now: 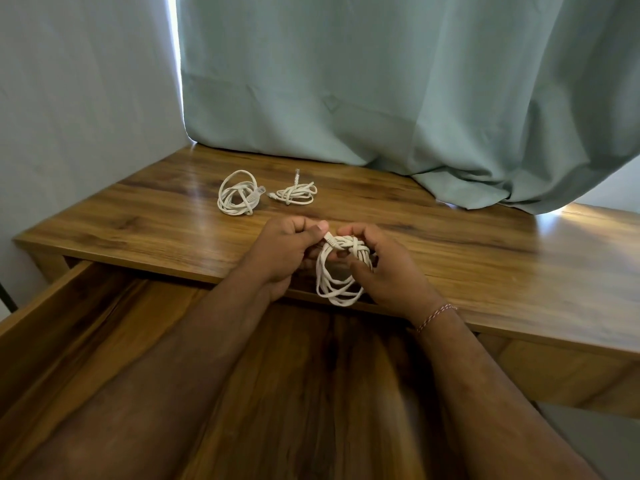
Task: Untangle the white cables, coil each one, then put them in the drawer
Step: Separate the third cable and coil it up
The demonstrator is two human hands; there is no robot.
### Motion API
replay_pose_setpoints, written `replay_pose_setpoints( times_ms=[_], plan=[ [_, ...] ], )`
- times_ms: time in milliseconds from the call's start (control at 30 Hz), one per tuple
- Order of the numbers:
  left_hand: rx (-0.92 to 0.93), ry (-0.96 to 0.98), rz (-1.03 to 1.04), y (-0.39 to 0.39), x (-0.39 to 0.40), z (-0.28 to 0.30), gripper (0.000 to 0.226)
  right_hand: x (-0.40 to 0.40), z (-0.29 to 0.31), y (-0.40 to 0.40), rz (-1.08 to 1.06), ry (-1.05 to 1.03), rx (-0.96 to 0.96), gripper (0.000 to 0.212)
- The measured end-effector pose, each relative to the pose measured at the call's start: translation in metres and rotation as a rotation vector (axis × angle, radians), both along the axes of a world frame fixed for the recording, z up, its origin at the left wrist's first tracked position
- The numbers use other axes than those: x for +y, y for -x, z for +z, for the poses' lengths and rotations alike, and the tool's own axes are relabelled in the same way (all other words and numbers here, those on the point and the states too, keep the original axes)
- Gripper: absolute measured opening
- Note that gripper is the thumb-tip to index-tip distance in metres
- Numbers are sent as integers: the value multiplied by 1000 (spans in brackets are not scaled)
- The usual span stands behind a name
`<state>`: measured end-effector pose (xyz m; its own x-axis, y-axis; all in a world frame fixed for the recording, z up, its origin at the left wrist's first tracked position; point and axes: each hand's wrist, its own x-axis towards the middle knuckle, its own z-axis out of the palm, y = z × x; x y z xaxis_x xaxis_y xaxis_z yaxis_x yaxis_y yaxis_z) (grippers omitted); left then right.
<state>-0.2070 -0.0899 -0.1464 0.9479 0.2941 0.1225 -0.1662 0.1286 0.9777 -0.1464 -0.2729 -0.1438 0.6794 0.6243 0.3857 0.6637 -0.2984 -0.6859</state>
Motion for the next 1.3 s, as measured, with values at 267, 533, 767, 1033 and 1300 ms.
replay_pose_setpoints(
  times_ms=[267,533,767,1033,1300],
  plan=[
    [-33,-432,342,-17,16,2,16,29,-1,-11,-212,-96,23,33],
    [13,-745,308,-37,37,-9,18,57,1,-41,-381,-226,190,13],
    [-1,-647,340,-39,39,-6,18,46,-1,-32,-345,-337,229,23],
    [-92,-600,375,-33,39,-5,10,42,-3,-28,-321,-403,221,25],
    [-155,-602,365,-28,38,-6,12,30,-3,-19,-281,-482,149,22]
  ],
)
